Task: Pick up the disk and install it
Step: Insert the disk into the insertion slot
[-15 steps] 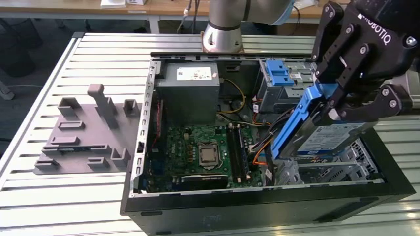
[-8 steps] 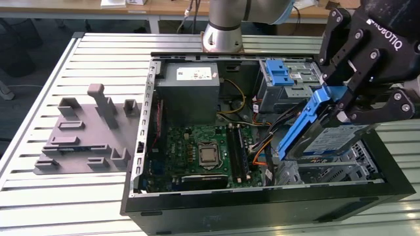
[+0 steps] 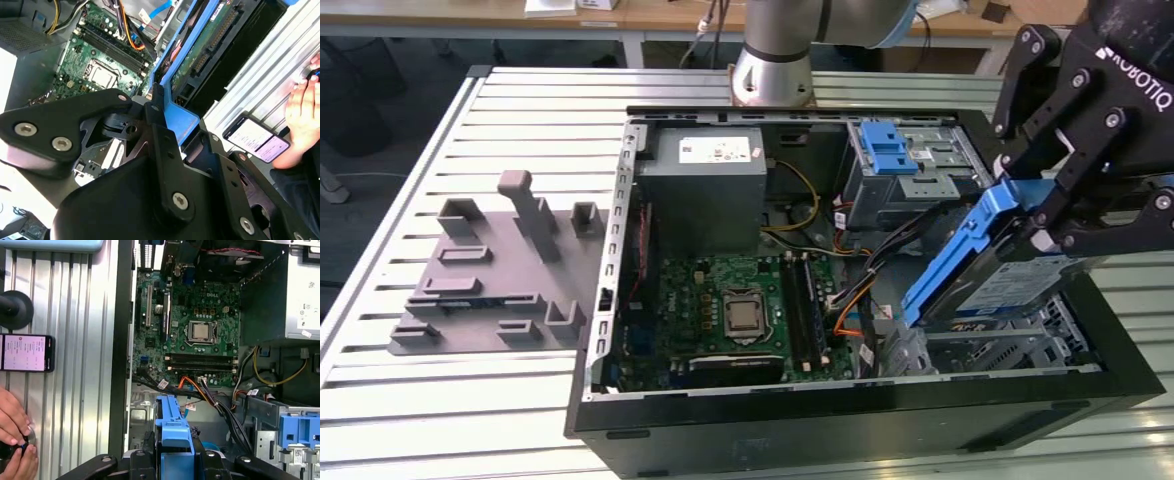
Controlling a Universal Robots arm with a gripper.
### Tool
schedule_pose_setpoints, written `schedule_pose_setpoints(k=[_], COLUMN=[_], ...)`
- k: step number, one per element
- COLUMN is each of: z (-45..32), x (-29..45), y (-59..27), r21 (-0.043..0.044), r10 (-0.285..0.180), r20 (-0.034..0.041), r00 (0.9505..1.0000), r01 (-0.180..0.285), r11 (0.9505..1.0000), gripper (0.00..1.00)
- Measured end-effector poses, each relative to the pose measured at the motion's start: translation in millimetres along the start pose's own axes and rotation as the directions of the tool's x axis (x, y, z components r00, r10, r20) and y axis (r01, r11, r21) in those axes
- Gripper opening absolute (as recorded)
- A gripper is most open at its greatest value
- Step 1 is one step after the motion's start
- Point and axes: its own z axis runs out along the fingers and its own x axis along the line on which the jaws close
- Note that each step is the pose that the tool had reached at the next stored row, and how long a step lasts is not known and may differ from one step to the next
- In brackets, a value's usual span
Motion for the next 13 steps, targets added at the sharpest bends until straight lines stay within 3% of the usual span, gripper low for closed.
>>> schedule_pose_setpoints(k=[13], z=[6.9], x=[0.1], y=[-14.1], r21=[0.0001], r10=[0.001], r20=[0.0004], r00=[1.0], r01=[-0.001], r11=[1.0], gripper=[0.37])
